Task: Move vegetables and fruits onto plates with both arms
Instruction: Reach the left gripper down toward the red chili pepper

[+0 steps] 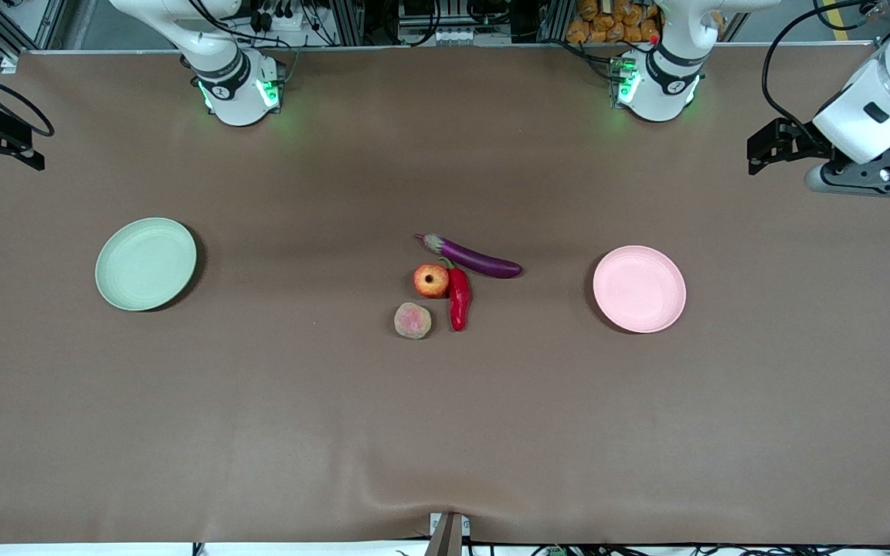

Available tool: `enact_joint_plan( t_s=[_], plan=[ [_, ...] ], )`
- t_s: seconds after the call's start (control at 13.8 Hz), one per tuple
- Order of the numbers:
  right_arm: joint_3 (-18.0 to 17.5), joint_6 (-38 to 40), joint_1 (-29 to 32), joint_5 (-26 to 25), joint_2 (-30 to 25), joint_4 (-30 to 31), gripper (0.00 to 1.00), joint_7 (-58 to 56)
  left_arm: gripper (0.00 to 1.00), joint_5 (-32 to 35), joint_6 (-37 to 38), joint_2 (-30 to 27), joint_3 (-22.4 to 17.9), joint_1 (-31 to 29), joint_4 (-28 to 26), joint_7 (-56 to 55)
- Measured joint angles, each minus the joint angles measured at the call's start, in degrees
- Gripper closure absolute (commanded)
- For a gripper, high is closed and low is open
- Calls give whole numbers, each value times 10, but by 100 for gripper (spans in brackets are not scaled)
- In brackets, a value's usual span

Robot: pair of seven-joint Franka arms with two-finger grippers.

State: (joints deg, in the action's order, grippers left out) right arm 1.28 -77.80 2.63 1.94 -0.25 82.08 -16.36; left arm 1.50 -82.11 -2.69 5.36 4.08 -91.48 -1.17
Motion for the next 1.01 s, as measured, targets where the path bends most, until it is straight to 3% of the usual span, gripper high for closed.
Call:
enact_joint_plan(
  t_s=[0.65, 1.01],
  plan=[
    [0, 2, 0, 0, 0, 0, 0, 0, 0, -17, 0, 26, 16, 8, 26, -6],
    [0, 9, 4, 0, 0, 0, 0, 1, 0, -82, 0, 83, 33, 33, 45, -142]
  ],
)
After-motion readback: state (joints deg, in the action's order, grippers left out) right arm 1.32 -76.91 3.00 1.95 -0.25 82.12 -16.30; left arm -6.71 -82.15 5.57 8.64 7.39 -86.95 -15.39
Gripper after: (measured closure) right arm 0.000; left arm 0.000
